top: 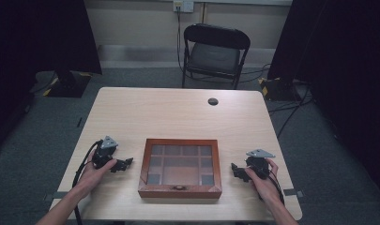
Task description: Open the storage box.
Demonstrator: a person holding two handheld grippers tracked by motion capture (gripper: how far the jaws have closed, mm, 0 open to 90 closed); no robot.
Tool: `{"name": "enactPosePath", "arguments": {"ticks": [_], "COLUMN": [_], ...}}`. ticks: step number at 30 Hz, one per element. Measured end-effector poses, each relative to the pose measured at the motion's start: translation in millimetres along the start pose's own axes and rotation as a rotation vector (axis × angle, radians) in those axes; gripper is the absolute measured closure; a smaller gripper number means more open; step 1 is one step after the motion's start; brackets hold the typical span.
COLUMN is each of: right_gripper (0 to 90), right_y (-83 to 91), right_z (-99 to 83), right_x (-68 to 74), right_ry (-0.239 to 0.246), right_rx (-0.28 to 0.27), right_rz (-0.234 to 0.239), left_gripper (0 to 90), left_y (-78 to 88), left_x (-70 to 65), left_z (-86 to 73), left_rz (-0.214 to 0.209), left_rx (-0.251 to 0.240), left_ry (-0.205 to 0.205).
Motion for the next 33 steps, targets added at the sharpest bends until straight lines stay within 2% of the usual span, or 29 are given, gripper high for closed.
{"name": "enactPosePath", "arguments": {"ticks": [8,9,10,18,20,21,23,24,27,29,31,33], "right_gripper": [11.7,11.7,11.6,11.6,11.6,11.6,11.6,11.6,11.6,11.6,11.6,11.6], "right_y": [-0.1,-0.1,-0.1,-0.1,-0.1,-0.1,-0.1,-0.1,-0.1,-0.1,0.0,0.0], "right_z": [0.0,0.0,0.0,0.0,0.0,0.0,0.0,0.0,0.0,0.0,0.0,0.0], "right_x": [-0.1,0.0,-0.1,-0.1,-0.1,-0.1,-0.1,-0.1,0.0,0.0,-0.1,-0.1], "right_ry": [0.0,0.0,-0.001,-0.001,0.0,0.0,0.0,0.0,-0.001,-0.001,0.0,0.0], "right_rx": [0.0,0.001,0.001,0.0,0.001,0.001,0.0,0.001,0.001,0.001,0.001,0.001], "right_rz": [-0.001,-0.001,-0.001,-0.001,-0.001,-0.001,-0.002,-0.001,-0.001,-0.001,-0.003,-0.002], "left_gripper": [10.0,13.4,17.2,16.5,16.4,16.2,17.1,19.3,19.4,19.3,19.2,19.2], "left_y": [2.8,3.4,4.7,13.6,15.3,18.8,19.9,22.7,25.8,29.9,37.9,39.7], "left_x": [2.4,2.7,2.7,-1.4,-5.6,-9.7,-11.8,-13.2,-15.2,-17.1,-21.2,-23.2], "left_z": [0.0,0.7,1.6,10.9,14.0,18.5,21.2,25.6,29.9,34.0,41.2,42.5], "left_rz": [0.005,0.014,0.003,-0.024,-0.042,-0.076,-0.082,-0.058,-0.06,-0.053,-0.044,-0.049], "left_rx": [-0.002,-0.008,-0.01,-0.011,-0.004,-0.026,-0.04,-0.059,-0.063,-0.062,-0.094,-0.097], "left_ry": [0.006,0.024,0.039,0.018,0.014,0.015,0.023,0.0,0.001,-0.014,-0.023,-0.025]}}
Point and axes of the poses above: each handheld gripper's, and its own axes: y roughly backward along the jaws, z roughly out of its top, x roughly to its left, the point moved 7 cm from there along -y, roughly forward along the jaws, and after that the axes turned 4 degrees about -z, right-handed, at the moved point
